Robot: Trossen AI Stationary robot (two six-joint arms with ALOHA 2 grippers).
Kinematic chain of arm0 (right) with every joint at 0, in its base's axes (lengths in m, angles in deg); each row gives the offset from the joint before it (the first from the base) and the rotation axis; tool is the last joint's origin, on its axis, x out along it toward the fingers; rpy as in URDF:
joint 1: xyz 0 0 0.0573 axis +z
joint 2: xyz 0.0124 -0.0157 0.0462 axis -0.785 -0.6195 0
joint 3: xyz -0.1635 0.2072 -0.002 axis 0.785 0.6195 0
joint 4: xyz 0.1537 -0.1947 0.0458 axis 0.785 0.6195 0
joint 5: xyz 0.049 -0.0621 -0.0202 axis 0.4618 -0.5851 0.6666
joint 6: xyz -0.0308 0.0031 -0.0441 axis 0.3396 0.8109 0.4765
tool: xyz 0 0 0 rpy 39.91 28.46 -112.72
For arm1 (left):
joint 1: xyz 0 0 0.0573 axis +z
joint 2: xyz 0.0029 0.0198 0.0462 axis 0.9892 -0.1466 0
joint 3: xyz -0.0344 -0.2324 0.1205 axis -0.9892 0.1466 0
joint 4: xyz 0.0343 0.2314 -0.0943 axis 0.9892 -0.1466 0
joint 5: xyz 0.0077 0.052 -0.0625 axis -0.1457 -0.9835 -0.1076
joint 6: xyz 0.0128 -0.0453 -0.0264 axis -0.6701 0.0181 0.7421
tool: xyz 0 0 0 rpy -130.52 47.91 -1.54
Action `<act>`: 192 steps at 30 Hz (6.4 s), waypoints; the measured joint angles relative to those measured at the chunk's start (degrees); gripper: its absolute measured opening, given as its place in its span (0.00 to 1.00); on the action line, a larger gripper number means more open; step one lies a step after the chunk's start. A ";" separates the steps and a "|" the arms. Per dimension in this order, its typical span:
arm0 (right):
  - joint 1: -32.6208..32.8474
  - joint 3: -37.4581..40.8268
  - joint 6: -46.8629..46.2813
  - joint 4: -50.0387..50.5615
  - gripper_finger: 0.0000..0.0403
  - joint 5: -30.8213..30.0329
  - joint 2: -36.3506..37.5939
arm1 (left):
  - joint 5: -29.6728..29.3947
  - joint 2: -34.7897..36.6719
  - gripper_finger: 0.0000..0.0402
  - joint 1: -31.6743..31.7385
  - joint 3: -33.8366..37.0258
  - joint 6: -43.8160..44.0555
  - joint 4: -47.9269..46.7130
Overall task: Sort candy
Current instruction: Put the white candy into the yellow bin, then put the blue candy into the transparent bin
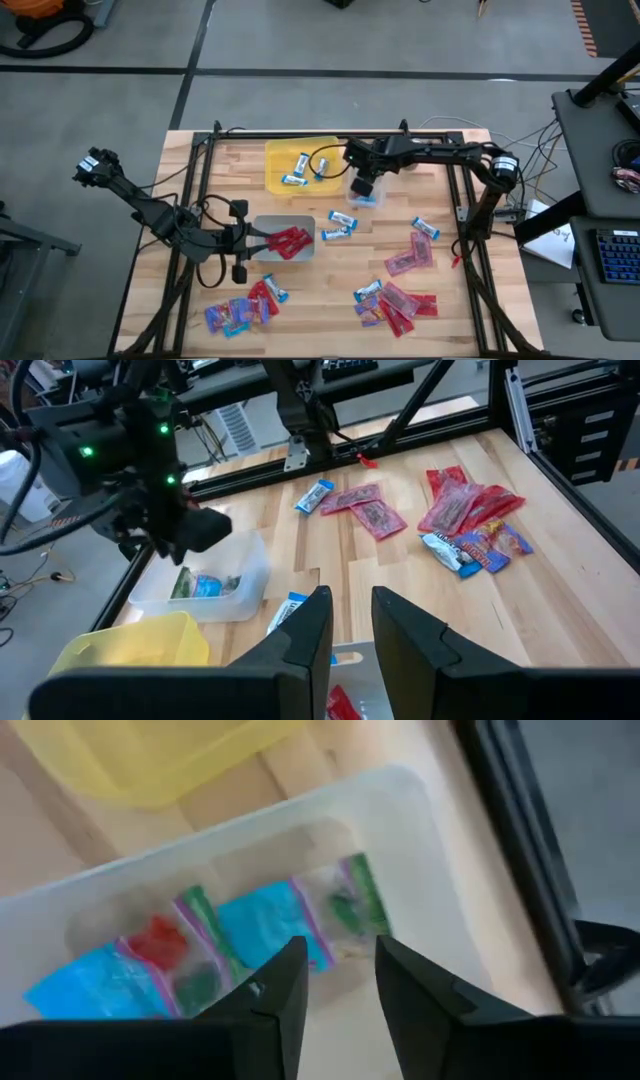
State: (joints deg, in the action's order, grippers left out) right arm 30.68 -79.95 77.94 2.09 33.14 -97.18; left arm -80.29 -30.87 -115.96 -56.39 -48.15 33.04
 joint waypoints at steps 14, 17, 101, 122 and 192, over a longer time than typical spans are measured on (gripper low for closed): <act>9.19 -3.30 -3.79 0.19 0.25 18.81 4.56 | 0.05 -0.02 0.15 0.00 1.12 1.71 -0.02; 13.96 -3.31 -3.78 0.20 0.26 19.10 4.79 | 0.04 -0.02 0.15 0.00 1.14 1.99 -0.02; 45.40 -0.10 -16.40 -0.44 0.03 10.70 -6.41 | 0.15 -0.04 0.15 -0.02 2.67 4.09 0.02; 15.51 -0.23 14.73 -17.09 0.03 -2.82 3.39 | 13.83 -0.45 0.13 -0.78 2.67 29.54 -2.91; 4.32 -0.16 17.86 -33.77 0.44 8.74 -3.12 | 48.59 -33.44 0.45 -20.77 2.27 88.52 -23.84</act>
State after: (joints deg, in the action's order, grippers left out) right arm 35.00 -80.11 95.80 -31.67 41.89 -100.31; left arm -31.70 -64.31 -136.73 -54.12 40.37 9.20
